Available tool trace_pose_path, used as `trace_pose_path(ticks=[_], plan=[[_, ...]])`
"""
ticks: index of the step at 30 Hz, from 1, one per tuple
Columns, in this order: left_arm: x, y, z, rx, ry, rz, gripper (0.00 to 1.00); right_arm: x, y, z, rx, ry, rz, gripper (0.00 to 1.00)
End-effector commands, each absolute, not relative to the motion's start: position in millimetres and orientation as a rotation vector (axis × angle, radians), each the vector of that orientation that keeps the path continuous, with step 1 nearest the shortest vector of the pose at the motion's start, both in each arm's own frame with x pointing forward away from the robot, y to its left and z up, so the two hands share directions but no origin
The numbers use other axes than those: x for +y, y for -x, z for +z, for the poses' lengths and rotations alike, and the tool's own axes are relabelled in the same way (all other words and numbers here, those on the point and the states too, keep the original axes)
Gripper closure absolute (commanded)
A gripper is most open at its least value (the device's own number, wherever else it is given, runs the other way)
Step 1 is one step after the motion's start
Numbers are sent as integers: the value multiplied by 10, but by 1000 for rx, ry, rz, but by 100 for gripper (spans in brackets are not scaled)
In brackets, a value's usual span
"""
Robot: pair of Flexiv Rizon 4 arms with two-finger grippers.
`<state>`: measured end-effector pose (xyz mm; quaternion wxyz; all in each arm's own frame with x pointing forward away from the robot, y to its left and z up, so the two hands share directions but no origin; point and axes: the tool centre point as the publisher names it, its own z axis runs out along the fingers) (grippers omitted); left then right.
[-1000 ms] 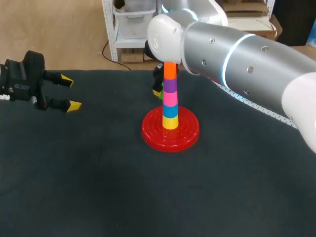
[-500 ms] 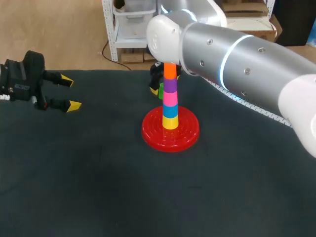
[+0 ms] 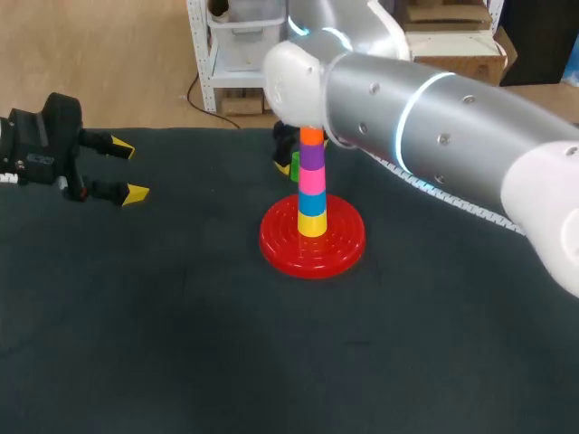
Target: Pick up and stack the cylinders on the red base in this order: pink,purple,orange,green
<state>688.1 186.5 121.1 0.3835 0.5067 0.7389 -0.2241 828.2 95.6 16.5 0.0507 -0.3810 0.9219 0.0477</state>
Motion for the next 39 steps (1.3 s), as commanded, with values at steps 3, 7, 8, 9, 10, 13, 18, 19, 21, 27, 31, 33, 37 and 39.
trace_pose_path(ticks=[3, 7, 8, 9, 10, 13, 18, 19, 21, 27, 31, 33, 37, 39], plan=[[1871, -6865, 1197, 1877, -1288, -569, 0, 994, -8380, 159, 3789, 1615, -953, 29], [1871, -6865, 1197, 1877, -1288, -569, 0, 988, -8393, 161, 3811, 1589, -984, 44], [1871, -6865, 1197, 1877, -1288, -569, 0, 983, -8397, 161, 3814, 1584, -987, 45], [1871, -6865, 1197, 1877, -1288, -569, 0, 978, -8400, 160, 3816, 1583, -986, 45], [1871, -6865, 1197, 1877, -1288, -569, 0, 974, -8403, 159, 3817, 1580, -987, 46], [1871, -6865, 1197, 1877, -1288, -569, 0, 981, -8411, 159, 3812, 1587, -993, 45], [1871, -6865, 1197, 1877, -1288, -569, 0, 1005, -8423, 158, 3795, 1609, -1002, 41], [1871, -6865, 1197, 1877, -1288, -569, 0, 1007, -8425, 158, 3793, 1608, -1003, 40], [1871, -6865, 1197, 1877, -1288, -569, 0, 1011, -8428, 158, 3792, 1608, -1003, 40], [1871, -6865, 1197, 1877, -1288, -569, 0, 1016, -8438, 155, 3791, 1615, -1012, 55], [1871, -6865, 1197, 1877, -1288, -569, 0, 1035, -8458, 158, 3787, 1616, -1013, 57], [1871, -6865, 1197, 1877, -1288, -569, 0, 1038, -8464, 156, 3784, 1618, -1019, 57], [1871, -6865, 1197, 1877, -1288, -569, 0, 1042, -8472, 155, 3782, 1626, -1023, 64], [1871, -6865, 1197, 1877, -1288, -569, 0, 1042, -8474, 156, 3780, 1628, -1037, 82]])
